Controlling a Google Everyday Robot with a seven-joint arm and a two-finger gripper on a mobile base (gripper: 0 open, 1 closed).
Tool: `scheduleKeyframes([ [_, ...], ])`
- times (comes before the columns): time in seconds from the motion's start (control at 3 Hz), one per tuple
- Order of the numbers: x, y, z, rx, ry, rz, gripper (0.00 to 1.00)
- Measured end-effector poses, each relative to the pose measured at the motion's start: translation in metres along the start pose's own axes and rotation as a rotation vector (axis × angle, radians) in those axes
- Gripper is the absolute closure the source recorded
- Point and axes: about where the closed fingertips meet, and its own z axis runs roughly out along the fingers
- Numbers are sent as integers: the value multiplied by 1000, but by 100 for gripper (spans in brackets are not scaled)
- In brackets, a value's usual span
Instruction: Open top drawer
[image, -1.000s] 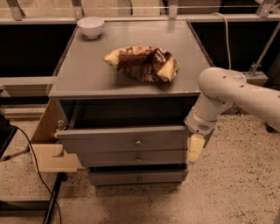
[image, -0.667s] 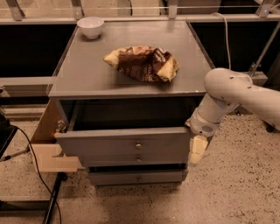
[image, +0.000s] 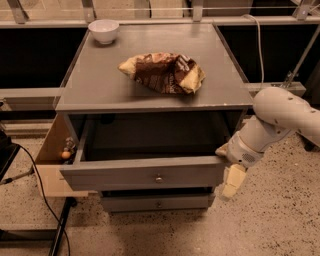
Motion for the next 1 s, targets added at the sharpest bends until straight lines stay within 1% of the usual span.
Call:
scheduleKeyframes([
  [0.33, -3, -10, 1, 25, -6, 1, 0],
  [0.67, -7, -18, -3, 63, -15, -4, 0],
  [1.0, -12, -28, -13, 145, -21, -13, 0],
])
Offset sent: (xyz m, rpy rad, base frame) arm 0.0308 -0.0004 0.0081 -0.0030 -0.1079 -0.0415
